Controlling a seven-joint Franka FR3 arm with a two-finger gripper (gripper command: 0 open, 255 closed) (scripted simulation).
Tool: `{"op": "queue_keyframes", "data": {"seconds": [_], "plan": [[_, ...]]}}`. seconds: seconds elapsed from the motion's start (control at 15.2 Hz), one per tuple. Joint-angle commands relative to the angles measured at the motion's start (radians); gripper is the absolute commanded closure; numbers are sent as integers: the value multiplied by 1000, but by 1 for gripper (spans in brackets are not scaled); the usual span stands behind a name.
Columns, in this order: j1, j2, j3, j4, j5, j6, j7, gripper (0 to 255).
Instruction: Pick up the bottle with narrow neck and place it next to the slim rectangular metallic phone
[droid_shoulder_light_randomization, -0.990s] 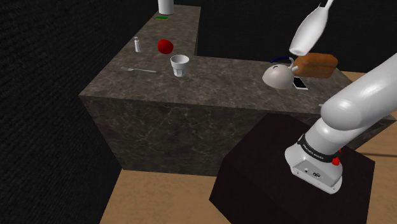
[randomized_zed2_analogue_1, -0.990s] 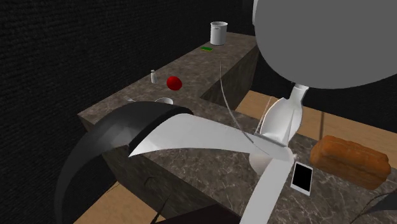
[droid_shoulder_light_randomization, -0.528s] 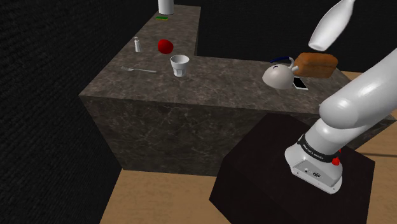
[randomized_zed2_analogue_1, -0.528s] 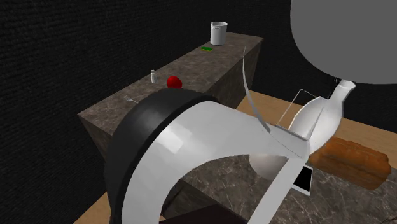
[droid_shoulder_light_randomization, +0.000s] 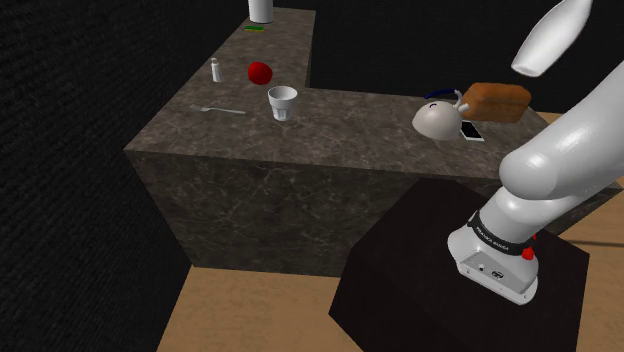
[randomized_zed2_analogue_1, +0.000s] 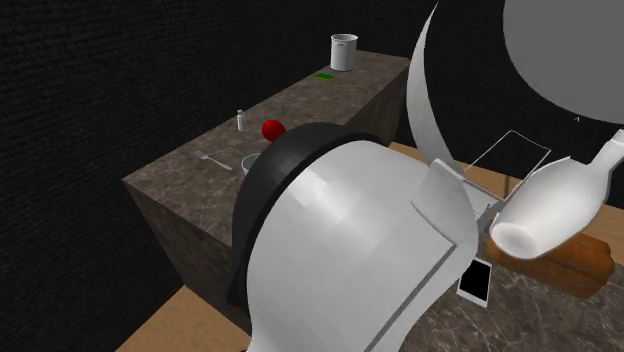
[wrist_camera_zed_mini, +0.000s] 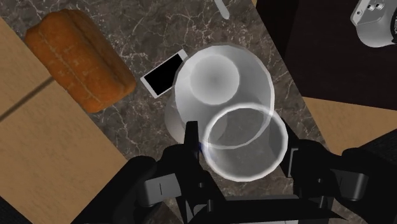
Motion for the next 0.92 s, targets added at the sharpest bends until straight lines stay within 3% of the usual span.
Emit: {"op": "queue_keyframes", "data": {"seconds": [0.0, 0.86], "plan": [[3, -21, 6, -43, -13, 27, 8, 255], [9, -124, 35, -319, -71, 216, 67, 255]]}}
